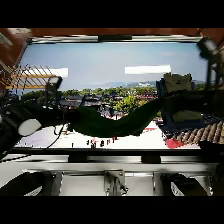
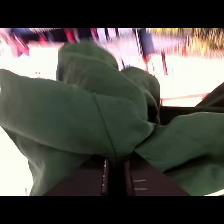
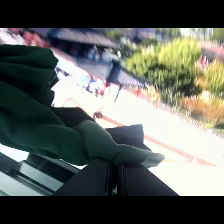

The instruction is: Fold the shirts.

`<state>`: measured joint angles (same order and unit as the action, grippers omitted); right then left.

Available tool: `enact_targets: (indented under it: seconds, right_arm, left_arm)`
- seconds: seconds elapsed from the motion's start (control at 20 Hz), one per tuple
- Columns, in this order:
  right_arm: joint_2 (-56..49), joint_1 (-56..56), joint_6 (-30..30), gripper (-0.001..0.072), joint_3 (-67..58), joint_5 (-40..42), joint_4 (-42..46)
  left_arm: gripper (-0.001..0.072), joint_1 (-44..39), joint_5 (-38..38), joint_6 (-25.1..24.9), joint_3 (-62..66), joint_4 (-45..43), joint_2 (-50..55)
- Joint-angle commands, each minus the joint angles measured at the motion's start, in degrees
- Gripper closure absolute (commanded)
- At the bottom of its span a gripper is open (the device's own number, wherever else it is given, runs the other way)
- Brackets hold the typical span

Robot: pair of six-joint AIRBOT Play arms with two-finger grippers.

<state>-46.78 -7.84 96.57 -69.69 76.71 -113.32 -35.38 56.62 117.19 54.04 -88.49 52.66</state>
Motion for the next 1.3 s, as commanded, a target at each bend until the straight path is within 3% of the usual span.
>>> enact_targets:
  seconds: [0.0,0.05,0.15,0.2,0.35,0.45,0.65,0.85,1.15,1.2,1.25]
  right_arm:
    - [-0.57,-0.07,-0.85,0.0645,14.91,-9.94,-1.92]
    - [-0.57,-0.07,-0.87,0.0645,16.94,-11.96,-2.4]
    - [-0.55,-0.07,-0.85,0.0645,17.77,-13.46,-2.19]
    - [-0.55,-0.07,-0.85,0.0645,17.77,-13.79,-2.19]
    - [-0.55,-0.07,-0.85,0.0645,17.79,-13.79,-1.77]
    - [-0.55,-0.07,-0.85,0.0645,17.79,-13.86,-1.79]
    - [-0.55,-0.07,-0.85,0.0645,17.79,-13.77,-1.73]
    - [-0.55,-0.07,-0.79,0.0645,17.79,-14.71,-1.57]
    - [-0.55,-0.07,-0.79,0.0645,17.79,-15.58,-1.11]
    - [-0.55,-0.07,-0.81,0.0645,17.79,-15.72,-0.7]
    - [-0.55,-0.07,-0.83,0.0645,17.79,-15.8,-0.04]
  left_arm:
    - [0.0657,0.02,-9.46,2.08,-8.96,7.04,2.49]
    - [0.0629,0.13,-9.49,2.05,-8.85,7.08,3.13]
    - [0.0257,2.16,-7.08,0.59,-7.34,6.99,2.8]
    - [0.0164,4.55,-2.34,-3.02,-5.18,6.84,2.71]
    - [0.0148,14.84,16.06,-12.41,1.53,4.52,2.73]
    - [0.0111,21.97,23.34,-14.56,1.18,4.48,2.73]
    - [-0.0004,26.4,20.15,-15.02,-11.02,11.52,2.73]
    - [-0.0003,26.4,6.25,-17.14,-18.88,22.18,3.19]
    - [0.0006,26.29,-2.67,-17.75,-18.91,25.77,7.3]
    - [0.0049,26.32,-2.64,-17.77,-18.91,25.75,8.09]
    - [0.0268,26.36,-2.62,-17.81,-18.88,25.77,8.76]
